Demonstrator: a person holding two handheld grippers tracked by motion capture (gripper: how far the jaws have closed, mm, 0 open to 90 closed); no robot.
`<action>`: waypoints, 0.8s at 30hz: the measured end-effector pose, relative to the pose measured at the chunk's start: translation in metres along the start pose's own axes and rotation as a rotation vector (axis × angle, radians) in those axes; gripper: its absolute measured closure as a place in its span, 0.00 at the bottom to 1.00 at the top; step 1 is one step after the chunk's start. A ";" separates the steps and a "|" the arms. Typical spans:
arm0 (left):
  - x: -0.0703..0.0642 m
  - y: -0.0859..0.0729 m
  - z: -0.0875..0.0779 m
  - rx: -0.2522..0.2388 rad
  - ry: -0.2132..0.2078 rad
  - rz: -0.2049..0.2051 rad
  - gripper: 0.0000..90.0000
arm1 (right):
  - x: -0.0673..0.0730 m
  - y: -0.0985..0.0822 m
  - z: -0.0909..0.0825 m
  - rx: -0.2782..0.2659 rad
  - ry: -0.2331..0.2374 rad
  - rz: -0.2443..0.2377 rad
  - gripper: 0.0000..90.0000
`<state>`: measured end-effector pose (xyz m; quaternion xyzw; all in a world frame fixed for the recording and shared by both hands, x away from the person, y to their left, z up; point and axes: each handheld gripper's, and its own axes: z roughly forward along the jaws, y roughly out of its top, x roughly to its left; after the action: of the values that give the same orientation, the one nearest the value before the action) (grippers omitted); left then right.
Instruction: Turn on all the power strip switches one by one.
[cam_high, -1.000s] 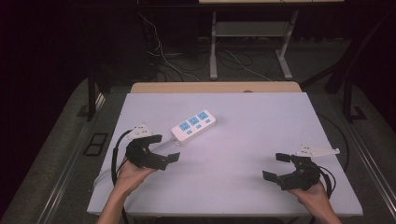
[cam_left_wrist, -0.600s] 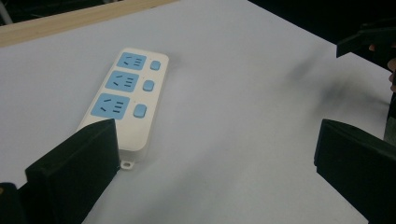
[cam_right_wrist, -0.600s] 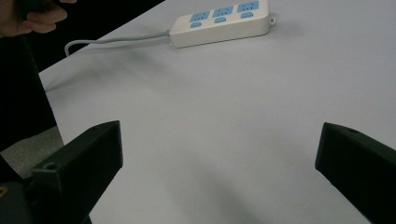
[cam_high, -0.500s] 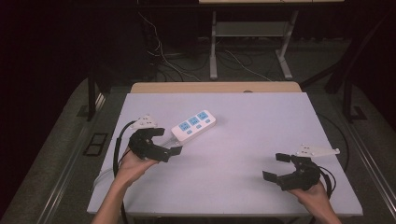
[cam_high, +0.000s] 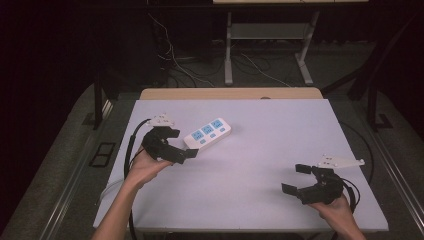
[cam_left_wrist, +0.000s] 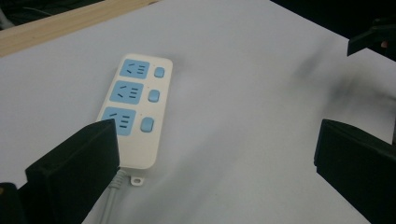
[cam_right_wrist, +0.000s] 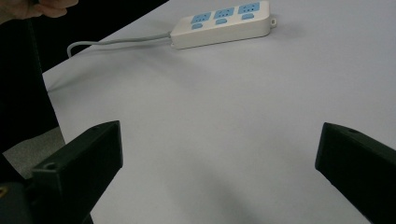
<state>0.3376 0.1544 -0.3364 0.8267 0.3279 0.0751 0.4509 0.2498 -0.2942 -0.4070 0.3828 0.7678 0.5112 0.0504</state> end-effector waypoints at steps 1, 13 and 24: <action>0.001 0.002 0.001 -0.001 -0.002 -0.002 0.00 | 0.000 0.000 0.000 -0.001 0.001 0.000 0.01; 0.011 0.016 0.015 0.047 0.000 0.015 0.00 | 0.000 -0.001 -0.001 -0.006 0.002 -0.002 0.01; 0.022 0.025 0.033 0.097 -0.001 0.016 0.00 | -0.001 -0.001 -0.002 -0.007 0.000 0.002 0.01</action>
<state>0.3802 0.1351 -0.3398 0.8503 0.3242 0.0623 0.4100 0.2491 -0.2971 -0.4072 0.3835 0.7655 0.5142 0.0511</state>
